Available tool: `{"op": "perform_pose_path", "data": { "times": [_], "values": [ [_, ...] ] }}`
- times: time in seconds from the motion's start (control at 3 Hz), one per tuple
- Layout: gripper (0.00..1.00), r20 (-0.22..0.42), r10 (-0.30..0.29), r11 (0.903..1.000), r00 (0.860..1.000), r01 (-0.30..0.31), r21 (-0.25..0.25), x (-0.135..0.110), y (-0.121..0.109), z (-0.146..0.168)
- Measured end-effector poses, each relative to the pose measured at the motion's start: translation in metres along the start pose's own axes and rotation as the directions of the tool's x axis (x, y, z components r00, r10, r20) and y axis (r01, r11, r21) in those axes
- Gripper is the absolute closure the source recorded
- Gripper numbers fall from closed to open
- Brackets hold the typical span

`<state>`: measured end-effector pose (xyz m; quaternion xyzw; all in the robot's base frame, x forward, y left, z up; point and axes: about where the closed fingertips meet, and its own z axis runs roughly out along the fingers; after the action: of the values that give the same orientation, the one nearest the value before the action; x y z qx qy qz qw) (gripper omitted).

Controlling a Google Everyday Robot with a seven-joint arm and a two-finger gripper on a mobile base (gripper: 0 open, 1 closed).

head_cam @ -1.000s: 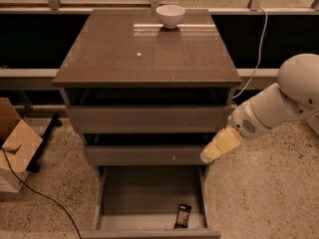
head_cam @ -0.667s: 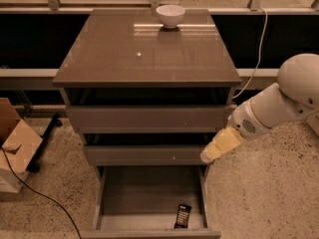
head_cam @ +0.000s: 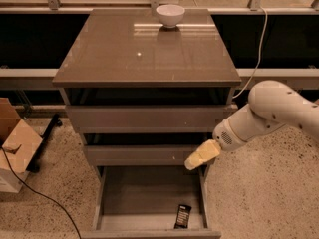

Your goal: Pick rxbar chocolate from bottom drawer and place on counter

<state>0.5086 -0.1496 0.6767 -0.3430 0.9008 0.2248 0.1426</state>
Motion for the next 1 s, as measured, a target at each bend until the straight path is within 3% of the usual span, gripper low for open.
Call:
{"op": "perform_pose_path", "data": {
  "times": [0.33,0.67,1.0],
  "values": [
    [0.0,-0.033,0.078,0.9956,0.996,-0.079,-0.049,0.013,-0.013,0.048],
    [0.0,-0.059,0.151,0.9826,0.987,-0.157,-0.1,0.032,-0.019,0.09],
    [0.0,-0.059,0.151,0.9826,0.987,-0.157,-0.1,0.032,-0.019,0.09]
  ]
}}
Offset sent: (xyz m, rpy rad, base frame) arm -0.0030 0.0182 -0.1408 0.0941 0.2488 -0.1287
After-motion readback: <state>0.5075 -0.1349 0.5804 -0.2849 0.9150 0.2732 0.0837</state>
